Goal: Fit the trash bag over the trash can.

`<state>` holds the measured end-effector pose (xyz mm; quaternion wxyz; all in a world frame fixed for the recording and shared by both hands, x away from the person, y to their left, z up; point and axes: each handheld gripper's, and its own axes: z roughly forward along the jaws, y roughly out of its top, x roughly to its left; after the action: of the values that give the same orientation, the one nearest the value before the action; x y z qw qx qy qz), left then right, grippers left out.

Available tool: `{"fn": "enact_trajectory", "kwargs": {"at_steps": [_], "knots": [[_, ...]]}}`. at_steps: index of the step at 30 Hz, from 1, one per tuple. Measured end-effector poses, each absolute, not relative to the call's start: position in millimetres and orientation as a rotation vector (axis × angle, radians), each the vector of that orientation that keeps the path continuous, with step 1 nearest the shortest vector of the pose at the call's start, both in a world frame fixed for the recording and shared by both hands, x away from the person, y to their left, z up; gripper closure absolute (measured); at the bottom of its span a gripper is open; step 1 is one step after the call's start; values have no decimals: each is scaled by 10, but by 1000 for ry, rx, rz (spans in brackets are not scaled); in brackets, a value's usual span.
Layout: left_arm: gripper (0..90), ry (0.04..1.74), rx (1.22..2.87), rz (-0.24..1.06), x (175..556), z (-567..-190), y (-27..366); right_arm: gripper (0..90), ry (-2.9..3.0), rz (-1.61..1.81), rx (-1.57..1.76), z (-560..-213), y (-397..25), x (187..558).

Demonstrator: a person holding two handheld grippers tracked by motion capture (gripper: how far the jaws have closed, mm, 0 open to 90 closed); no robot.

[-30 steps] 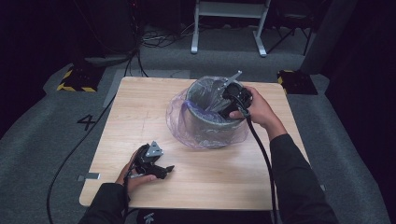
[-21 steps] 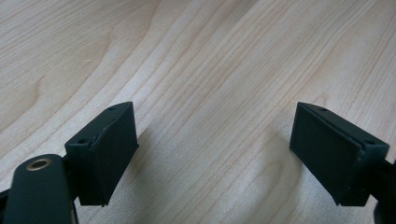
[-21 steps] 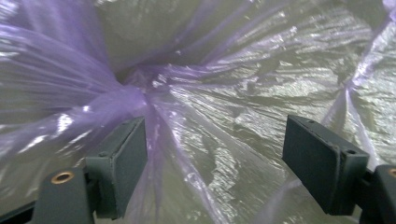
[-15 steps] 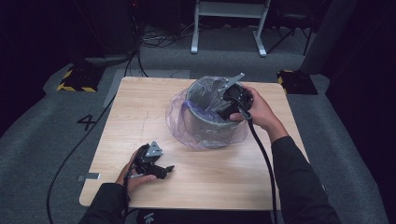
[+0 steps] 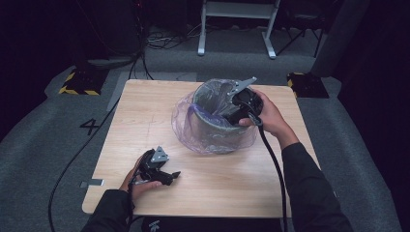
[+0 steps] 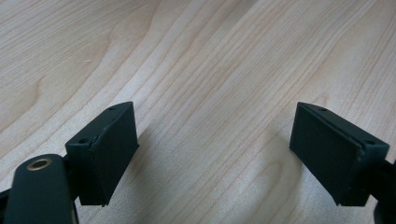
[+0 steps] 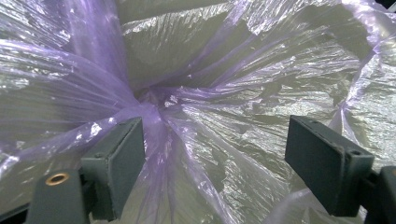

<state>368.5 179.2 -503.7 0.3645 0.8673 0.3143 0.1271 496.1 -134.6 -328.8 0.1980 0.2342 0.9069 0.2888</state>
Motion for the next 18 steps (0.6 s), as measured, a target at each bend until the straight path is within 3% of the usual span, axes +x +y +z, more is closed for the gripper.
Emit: {"fn": "enact_trajectory", "kwargs": {"at_steps": [18], "knots": [[146,808,2231,327,3685,-5037,1793,203,2464,931,648,-3244,-1404,4897]]}}
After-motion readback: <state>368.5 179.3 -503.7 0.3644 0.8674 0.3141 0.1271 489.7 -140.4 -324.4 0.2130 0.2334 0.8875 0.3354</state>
